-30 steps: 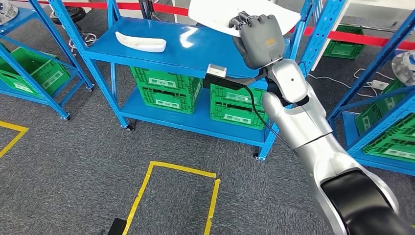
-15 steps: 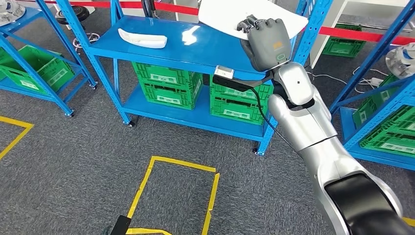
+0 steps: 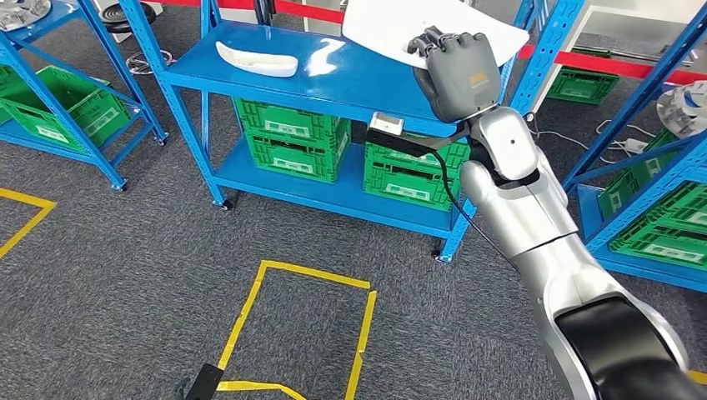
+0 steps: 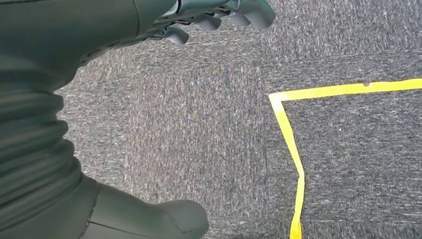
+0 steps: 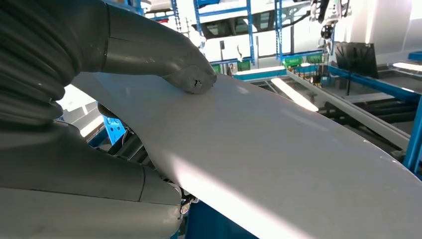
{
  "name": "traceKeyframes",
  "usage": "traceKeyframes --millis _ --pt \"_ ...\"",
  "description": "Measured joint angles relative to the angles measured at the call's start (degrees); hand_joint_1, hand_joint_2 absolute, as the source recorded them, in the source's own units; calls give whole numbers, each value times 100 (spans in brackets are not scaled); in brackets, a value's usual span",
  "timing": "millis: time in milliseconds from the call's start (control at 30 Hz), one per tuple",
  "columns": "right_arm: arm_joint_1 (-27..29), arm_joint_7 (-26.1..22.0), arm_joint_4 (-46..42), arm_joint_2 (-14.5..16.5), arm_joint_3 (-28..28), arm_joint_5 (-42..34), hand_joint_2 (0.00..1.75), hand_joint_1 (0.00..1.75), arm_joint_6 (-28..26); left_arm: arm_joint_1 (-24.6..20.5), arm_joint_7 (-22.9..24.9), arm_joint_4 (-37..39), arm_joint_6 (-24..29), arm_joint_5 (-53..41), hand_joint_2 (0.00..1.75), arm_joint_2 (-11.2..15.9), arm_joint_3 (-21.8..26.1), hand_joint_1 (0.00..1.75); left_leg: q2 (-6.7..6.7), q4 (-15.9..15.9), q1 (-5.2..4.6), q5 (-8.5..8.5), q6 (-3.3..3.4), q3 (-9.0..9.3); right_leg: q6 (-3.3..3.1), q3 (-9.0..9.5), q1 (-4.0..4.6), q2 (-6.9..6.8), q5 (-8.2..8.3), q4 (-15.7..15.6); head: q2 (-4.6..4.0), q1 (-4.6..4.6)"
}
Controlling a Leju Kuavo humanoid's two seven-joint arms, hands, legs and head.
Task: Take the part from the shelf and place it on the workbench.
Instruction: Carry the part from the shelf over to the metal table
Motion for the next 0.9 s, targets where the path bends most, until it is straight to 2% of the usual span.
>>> traceKeyframes --millis 67,100,133,200,233,267,300,333,367,433,467,533,567,633,667,700,733,767,800,833,900 --pt "23 -1 -1 -6 -21 -4 175 175 -8 -1 -20 -2 -5 0 175 13 -1 0 -16 -29 15 45 62 -9 41 -30 -10 -23 -39 39 0 1" --pt "32 -1 -2 -11 -33 -4 175 175 -14 -3 -28 -5 -5 0 175 17 -1 0 -27 -46 25 72 95 -14 50 -88 -12 -25 -150 174 0 3" --pt "44 -3 -2 -17 -45 -4 175 175 -20 -4 -35 -7 -5 0 175 20 -1 0 -40 -61 34 99 122 -23 51 -194 -12 -19 -327 430 0 5" --pt "93 -11 -2 -32 -65 -4 175 175 -27 -1 -47 -10 -5 3 175 26 -1 0 -94 -56 28 130 137 -67 37 -509 -9 -9 -772 1229 0 7" --pt "131 -19 -2 -37 -73 -4 175 175 -29 6 -51 -9 -5 9 175 28 -1 0 -133 -47 23 142 131 -91 24 -641 -6 -5 -918 1576 0 7" --pt "168 -26 -2 -41 -80 -4 175 175 -30 14 -55 -9 -5 15 175 30 -1 0 -183 -36 19 152 121 -114 6 -686 -2 3 -965 1746 0 7" --pt "194 -32 -2 -43 -85 -4 175 175 -31 21 -57 -9 -5 20 175 32 -1 0 -237 -23 18 162 109 -133 -18 -619 2 19 -907 1686 0 7" --pt "206 -35 -2 -43 -89 -4 175 175 -32 24 -60 -9 -5 24 175 33 -1 0 -292 -8 17 167 97 -146 -48 -434 6 59 -763 1393 0 7" --pt "206 -35 -3 -43 -96 -4 175 175 -34 26 -64 -9 -5 25 175 32 -1 0 -345 5 23 170 82 -156 -80 -197 8 156 -616 977 0 7" --pt "201 -37 -4 -44 -110 -4 175 175 -37 16 -76 -9 -13 26 175 27 -1 0 -443 26 33 182 24 -194 -106 153 16 340 -457 341 0 -2" --pt "201 -37 -4 -45 -114 -4 175 175 -38 14 -81 -8 -21 27 175 26 -1 0 -492 26 48 194 -17 -216 -106 214 29 381 -455 214 0 -7" --pt "203 -39 -5 -45 -116 -4 175 175 -38 25 -86 -7 -47 31 175 29 -1 0 -599 -2 68 228 -107 -248 -124 231 46 283 -445 175 0 -9" --pt "200 -39 -7 -38 -116 -4 175 175 -39 38 -85 -6 -58 33 175 34 -1 0 -580 8 65 217 -144 -268 -156 246 41 222 -429 144 0 -12" --pt "194 -40 -16 -21 -118 -3 175 175 -43 47 -82 -5 -77 35 175 42 -1 0 -371 277 49 45 -209 -414 -230 276 13 93 -395 79 0 -40" --pt "194 -40 -20 -16 -119 -3 175 175 -43 46 -80 -4 -83 35 175 47 -1 0 -215 592 54 -124 -235 -565 -255 282 13 25 -390 67 0 -54" --pt "197 -40 -22 -15 -120 -2 175 175 -43 42 -73 -4 -88 35 175 50 -1 0 -117 974 68 -300 -261 -744 -269 281 15 -38 -392 66 0 -67" --pt "204 -40 -24 -16 -120 1 175 175 -40 42 -64 -3 -96 34 175 52 -1 0 -66 1321 85 -429 -287 -905 -272 280 17 -106 -395 67 0 -67" --pt "210 -40 -23 -16 -120 4 175 175 -38 45 -54 -3 -105 34 175 54 -1 0 -40 1535 104 -476 -309 -1002 -273 279 17 -174 -398 68 0 -67" --pt "214 -41 -24 -16 -120 8 175 175 -35 47 -44 -2 -117 33 175 56 -1 0 -17 1519 121 -411 -327 -983 -270 279 15 -240 -400 72 0 -67" --pt "216 -42 -26 -16 -120 12 175 175 -33 49 -39 -3 -128 30 175 60 -1 0 27 1273 136 -257 -340 -847 -260 280 11 -307 -406 80 0 -67" --pt "211 -45 -40 -17 -120 14 175 175 -28 40 -36 -7 -146 26 175 68 -1 0 251 465 129 66 -344 -405 -216 278 18 -431 -434 117 0 -69"
